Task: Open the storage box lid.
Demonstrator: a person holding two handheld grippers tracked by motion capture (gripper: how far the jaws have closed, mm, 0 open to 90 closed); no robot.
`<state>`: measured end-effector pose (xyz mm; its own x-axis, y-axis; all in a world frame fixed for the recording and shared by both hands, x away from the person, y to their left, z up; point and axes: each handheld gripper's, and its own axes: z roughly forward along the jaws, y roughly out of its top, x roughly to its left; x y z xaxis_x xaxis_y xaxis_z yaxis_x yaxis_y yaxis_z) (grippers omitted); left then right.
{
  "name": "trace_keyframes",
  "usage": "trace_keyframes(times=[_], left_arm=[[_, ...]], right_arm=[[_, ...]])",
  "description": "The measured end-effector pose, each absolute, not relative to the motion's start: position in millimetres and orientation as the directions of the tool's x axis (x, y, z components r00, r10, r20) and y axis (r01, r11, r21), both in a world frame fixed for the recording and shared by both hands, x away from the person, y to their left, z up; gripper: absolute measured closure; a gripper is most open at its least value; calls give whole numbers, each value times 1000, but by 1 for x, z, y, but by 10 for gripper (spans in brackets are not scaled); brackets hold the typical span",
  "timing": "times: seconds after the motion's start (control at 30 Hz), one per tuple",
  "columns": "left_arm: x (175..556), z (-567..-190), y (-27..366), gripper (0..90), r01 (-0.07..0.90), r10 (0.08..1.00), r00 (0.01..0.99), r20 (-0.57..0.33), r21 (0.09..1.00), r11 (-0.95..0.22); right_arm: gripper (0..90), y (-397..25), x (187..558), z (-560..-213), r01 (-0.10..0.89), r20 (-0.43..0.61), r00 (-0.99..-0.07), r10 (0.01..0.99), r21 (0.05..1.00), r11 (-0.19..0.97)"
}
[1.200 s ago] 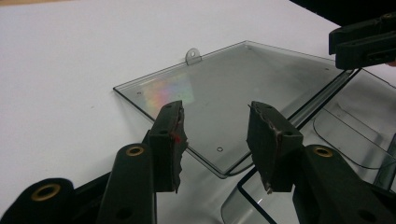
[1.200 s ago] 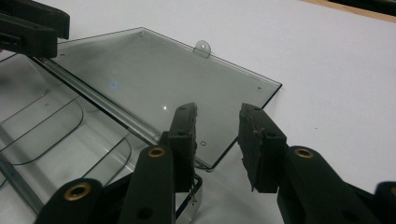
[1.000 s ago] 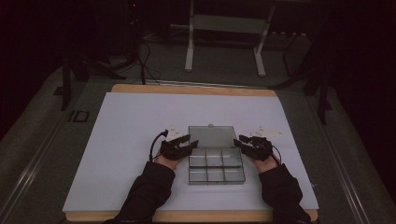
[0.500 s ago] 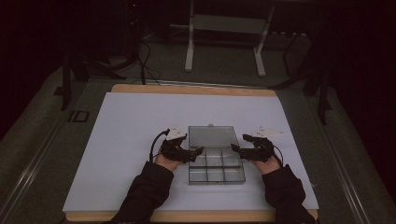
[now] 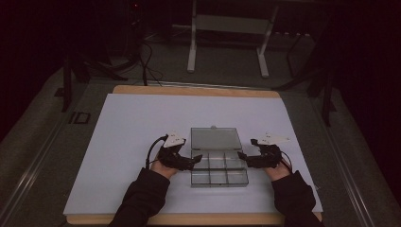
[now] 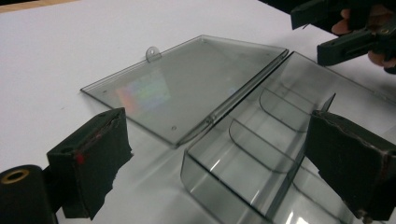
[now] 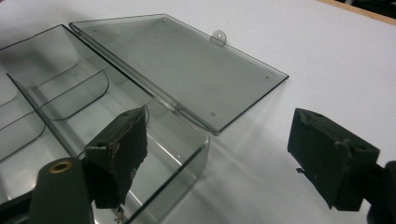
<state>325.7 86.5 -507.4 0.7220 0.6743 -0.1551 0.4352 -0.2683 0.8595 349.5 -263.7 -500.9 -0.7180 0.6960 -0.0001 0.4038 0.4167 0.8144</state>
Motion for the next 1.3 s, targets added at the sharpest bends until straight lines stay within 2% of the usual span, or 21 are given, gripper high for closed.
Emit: trace_keyframes(times=[0.73,1.3], left_arm=[[296,-516,117,82,455,694,705,-144,843,-288],[278,-528,129,83,461,705,694,-142,841,-284]], right_arm=[[164,-293,327,-501,409,-20,-690,724,814,413],[157,-312,304,-516,416,-32,-674,738,810,414]])
